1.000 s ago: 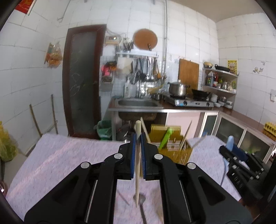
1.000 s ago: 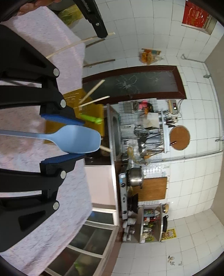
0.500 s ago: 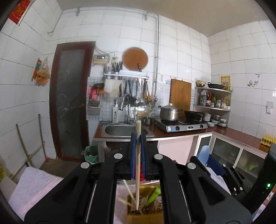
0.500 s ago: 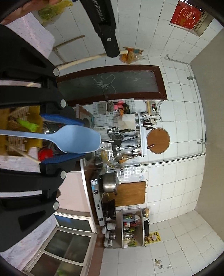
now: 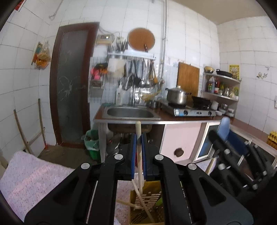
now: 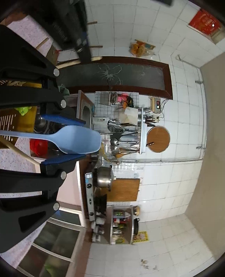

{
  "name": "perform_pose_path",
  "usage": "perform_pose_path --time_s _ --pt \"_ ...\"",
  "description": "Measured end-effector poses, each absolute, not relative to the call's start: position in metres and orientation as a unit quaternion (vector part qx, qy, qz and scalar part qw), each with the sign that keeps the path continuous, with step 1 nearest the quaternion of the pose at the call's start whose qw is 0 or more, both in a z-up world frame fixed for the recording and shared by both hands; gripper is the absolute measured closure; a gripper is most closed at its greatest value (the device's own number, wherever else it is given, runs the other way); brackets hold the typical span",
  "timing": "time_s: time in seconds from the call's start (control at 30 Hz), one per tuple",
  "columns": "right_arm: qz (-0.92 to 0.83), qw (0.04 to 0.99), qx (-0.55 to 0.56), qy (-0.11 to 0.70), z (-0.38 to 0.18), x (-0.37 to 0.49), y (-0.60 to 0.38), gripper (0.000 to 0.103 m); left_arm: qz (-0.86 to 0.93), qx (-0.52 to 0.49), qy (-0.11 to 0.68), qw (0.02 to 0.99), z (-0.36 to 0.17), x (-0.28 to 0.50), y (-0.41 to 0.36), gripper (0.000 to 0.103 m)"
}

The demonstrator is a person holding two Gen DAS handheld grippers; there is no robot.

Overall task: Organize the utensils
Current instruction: 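Lower the spatula into the holder with the right tool while the left tool drops its chopstick in, then bring both tools back over the metal spoon and last chopstick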

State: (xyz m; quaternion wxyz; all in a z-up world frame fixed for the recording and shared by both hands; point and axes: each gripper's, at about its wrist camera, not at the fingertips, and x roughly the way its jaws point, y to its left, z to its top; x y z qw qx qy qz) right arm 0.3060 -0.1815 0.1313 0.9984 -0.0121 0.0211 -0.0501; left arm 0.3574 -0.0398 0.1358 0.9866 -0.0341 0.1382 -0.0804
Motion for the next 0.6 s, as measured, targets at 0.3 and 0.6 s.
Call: perform_pose_path --time_s 0.3,0.6 --pt "-0.065 0.993 0.002 0.095 0.139 0.302 -0.197 0.048 -0.049 -0.026 0.169 0.984 0.138 0.336 -0.012 0.071" --pt "-0.068 0.984 -0.007 0.164 0.114 0.238 -0.199 0.028 -0.006 -0.023 0.191 0.981 0.13 0.267 0.039 0.005"
